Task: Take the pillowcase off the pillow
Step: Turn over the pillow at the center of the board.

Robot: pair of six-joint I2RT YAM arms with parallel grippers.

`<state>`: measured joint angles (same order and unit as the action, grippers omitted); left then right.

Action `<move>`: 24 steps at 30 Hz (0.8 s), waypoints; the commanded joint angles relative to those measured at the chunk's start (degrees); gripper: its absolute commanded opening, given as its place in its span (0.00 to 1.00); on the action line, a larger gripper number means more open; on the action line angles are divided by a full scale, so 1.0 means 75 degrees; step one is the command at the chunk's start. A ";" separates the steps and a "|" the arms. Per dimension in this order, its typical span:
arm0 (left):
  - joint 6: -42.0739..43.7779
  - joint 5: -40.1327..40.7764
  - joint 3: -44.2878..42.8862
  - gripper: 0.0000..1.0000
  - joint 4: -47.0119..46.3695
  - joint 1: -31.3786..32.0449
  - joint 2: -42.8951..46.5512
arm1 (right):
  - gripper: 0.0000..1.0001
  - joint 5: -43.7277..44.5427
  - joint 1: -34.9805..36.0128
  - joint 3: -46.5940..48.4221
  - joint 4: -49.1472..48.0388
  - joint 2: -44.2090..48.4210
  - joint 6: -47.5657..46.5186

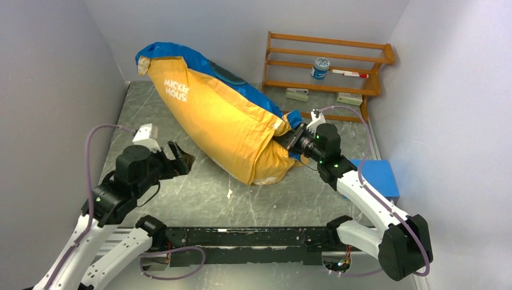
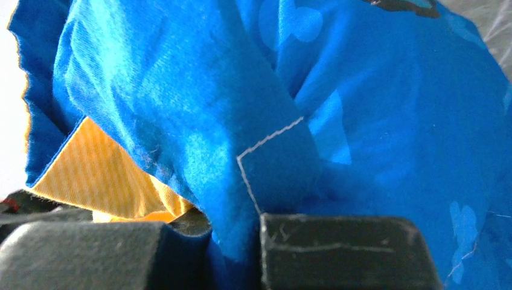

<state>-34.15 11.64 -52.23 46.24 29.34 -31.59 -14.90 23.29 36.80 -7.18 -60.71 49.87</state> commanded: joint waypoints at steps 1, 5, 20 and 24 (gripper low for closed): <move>-0.0405 -0.1240 0.0651 0.97 -0.1619 0.0013 -0.0282 | 0.00 -0.1043 0.0138 -0.0478 0.1689 -0.0426 -0.0619; -0.1228 -0.1478 0.1205 0.97 -0.3649 0.0013 -0.0375 | 0.00 -0.1040 0.0175 -0.0644 0.1789 -0.0225 -0.0726; -0.1476 -0.3000 0.1977 0.52 -0.8384 0.0069 -0.4679 | 0.00 -0.1404 0.0188 -0.0588 0.2510 0.0281 -0.1159; -0.1567 -0.3047 0.2112 0.05 -0.8571 0.0188 -0.4835 | 0.00 -0.1585 0.0193 -0.0516 0.2556 0.0420 -0.1247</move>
<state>-45.74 -8.73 -37.85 -13.04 29.39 -66.02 -21.61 23.68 35.35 -3.53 -56.80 43.18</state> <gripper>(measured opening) 0.123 0.104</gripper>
